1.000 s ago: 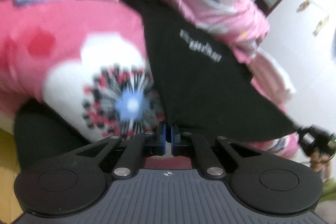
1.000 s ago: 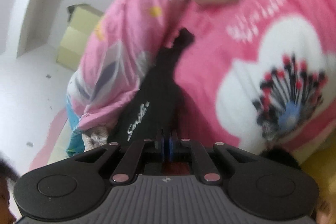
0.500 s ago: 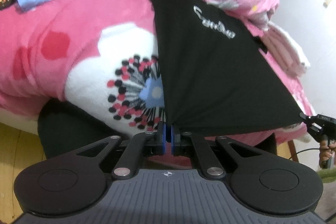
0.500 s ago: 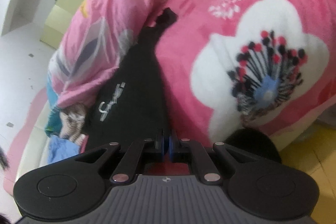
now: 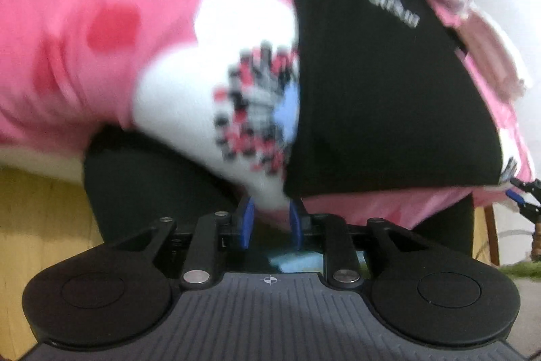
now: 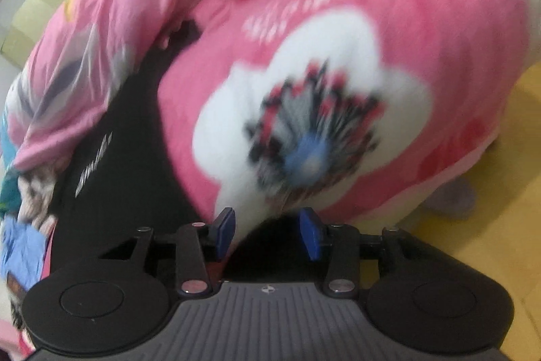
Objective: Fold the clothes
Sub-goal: 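Open both grippers, releasing the black T-shirt onto the bed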
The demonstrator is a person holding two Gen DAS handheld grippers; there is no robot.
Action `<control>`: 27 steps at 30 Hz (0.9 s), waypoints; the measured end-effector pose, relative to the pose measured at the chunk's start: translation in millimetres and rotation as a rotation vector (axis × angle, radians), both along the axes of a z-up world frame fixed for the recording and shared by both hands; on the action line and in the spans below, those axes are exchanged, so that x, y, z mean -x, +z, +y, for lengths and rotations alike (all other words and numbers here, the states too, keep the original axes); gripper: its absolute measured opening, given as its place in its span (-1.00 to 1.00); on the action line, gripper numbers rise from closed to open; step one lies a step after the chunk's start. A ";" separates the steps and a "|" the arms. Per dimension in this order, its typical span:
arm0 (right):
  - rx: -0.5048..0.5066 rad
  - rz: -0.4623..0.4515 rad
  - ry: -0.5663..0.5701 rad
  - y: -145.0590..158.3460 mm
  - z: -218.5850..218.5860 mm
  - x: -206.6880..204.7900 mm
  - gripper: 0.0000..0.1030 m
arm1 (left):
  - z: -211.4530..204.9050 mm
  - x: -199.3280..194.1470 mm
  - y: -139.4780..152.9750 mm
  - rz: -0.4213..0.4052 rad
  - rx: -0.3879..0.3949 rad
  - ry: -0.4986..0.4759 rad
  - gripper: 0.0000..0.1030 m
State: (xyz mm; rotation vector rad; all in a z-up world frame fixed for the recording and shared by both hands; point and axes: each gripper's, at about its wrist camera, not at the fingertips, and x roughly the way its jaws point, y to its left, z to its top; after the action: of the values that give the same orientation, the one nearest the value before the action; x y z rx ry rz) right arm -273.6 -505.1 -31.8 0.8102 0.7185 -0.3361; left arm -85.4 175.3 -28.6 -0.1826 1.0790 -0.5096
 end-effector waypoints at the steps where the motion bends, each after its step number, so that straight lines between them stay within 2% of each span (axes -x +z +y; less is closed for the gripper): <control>1: 0.021 -0.016 -0.013 7.1 -3.6 3.0 -0.12 | -4.2 -2.4 4.9 -0.033 0.009 -0.010 -0.54; 3: 0.067 -0.070 -0.009 23.1 -6.9 -3.2 -0.11 | -15.0 -7.7 13.8 -0.099 0.026 -0.034 -0.49; 6: 0.136 -0.164 0.067 44.9 -1.2 -30.3 -0.12 | -36.4 -16.5 22.2 -0.183 0.049 -0.071 -0.46; 10: 0.255 -0.216 0.262 55.6 39.7 -85.1 -0.19 | -75.1 -29.3 12.8 -0.251 0.088 -0.103 -0.46; 14: 0.437 -0.235 0.487 44.0 96.7 -127.8 -0.21 | -97.3 -34.3 -6.0 -0.303 0.093 -0.078 -0.46; 17: 0.500 -0.202 0.584 24.0 115.5 -129.9 -0.22 | -96.8 -27.2 -12.8 -0.357 0.062 -0.091 -0.46; 18: 0.522 -0.159 0.604 13.6 115.8 -127.0 -0.23 | -93.8 -24.3 -13.0 -0.371 0.059 -0.097 -0.46; 20: 0.551 -0.198 0.603 2.6 108.9 -107.4 -0.26 | -85.5 -19.6 -13.0 -0.386 0.058 -0.099 -0.46; 23: 0.552 -0.190 0.549 2.9 95.5 -69.9 -0.26 | -77.0 -18.0 -13.3 -0.378 0.073 -0.085 -0.46; 25: 0.560 -0.138 0.513 8.4 93.2 -49.6 -0.27 | -75.0 -18.2 -13.8 -0.371 0.085 -0.076 -0.46; 27: 0.633 -0.024 0.475 14.2 95.7 -38.3 -0.26 | -73.0 -18.4 -14.3 -0.365 0.097 -0.068 -0.46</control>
State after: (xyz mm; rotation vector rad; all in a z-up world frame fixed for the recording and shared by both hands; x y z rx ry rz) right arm -235.3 -409.4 -17.6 0.0355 0.7026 -0.1070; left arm -67.0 102.3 -42.8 -0.1319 0.7067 -0.6294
